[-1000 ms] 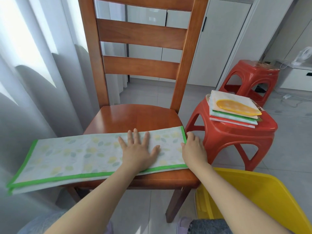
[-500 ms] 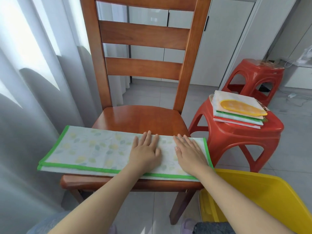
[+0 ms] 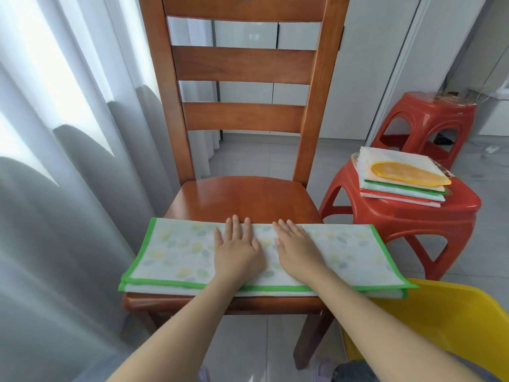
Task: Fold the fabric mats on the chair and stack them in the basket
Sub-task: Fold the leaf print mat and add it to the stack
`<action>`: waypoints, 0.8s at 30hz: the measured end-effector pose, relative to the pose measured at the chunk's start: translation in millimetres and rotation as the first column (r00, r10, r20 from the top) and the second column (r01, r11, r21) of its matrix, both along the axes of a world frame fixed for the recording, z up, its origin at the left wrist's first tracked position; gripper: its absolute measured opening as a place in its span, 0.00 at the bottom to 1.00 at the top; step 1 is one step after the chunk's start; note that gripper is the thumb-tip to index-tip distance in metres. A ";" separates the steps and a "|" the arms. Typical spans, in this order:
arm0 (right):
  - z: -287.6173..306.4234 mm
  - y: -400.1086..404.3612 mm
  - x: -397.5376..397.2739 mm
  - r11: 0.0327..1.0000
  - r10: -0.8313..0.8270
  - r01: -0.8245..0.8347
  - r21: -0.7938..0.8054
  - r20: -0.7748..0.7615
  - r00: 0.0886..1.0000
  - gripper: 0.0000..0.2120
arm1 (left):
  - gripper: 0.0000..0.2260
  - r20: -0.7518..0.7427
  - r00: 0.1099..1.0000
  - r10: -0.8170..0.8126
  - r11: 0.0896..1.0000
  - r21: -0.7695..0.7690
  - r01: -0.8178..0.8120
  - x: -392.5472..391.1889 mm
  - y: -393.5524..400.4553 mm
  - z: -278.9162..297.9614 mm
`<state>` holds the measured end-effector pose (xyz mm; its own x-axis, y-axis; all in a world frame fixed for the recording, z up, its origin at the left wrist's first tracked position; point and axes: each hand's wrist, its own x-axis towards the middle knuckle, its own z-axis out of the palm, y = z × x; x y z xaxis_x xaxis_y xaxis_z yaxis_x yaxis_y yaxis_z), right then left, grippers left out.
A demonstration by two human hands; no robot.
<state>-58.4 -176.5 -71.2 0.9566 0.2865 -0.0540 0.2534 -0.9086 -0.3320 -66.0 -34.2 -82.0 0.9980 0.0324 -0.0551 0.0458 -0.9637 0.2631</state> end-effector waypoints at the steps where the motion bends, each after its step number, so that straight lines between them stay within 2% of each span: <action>1: -1.8 1.0 0.0 1.000 0.004 -0.004 -0.027 0.012 1.000 0.24 | 0.25 -0.005 1.000 -0.015 1.000 0.001 0.015 1.0 3.1 0.2; 5: -1.8 2.1 0.4 0.996 0.003 -0.002 -0.092 0.011 1.000 0.25 | 0.25 0.018 0.999 -0.049 0.999 0.004 0.049 -2.4 38.7 1.0; 11: -1.1 8.0 0.8 0.992 -0.035 0.034 -0.122 -0.003 0.999 0.24 | 0.28 -0.016 0.998 0.062 0.995 0.080 -0.061 -13.5 105.4 3.3; 13: 1.7 18.9 1.5 0.997 -0.031 0.031 -0.065 0.007 0.999 0.23 | 0.28 -0.015 0.998 0.062 0.994 0.091 -0.060 -16.4 105.9 4.5; 16: 4.3 41.6 -0.6 0.991 0.080 -0.084 0.101 0.046 0.996 0.24 | 0.27 -0.027 0.998 0.050 0.997 0.065 -0.049 -16.4 104.0 8.5; 18: 5.0 50.3 -0.6 0.987 0.116 -0.121 0.107 0.053 0.992 0.19 | 0.25 -0.064 0.996 0.059 0.998 0.009 -0.059 -14.0 110.0 12.3; 21: 9.5 51.4 2.4 0.993 0.109 -0.108 0.036 -0.033 0.993 0.24 | 0.24 -0.074 0.980 0.186 0.979 -0.067 -0.191 -12.7 127.6 20.5; 24: 11.3 51.8 2.9 0.983 0.174 -0.179 -0.051 -0.082 0.981 0.31 | 0.28 -0.066 0.929 0.363 0.918 -0.146 -0.369 -13.9 152.2 25.3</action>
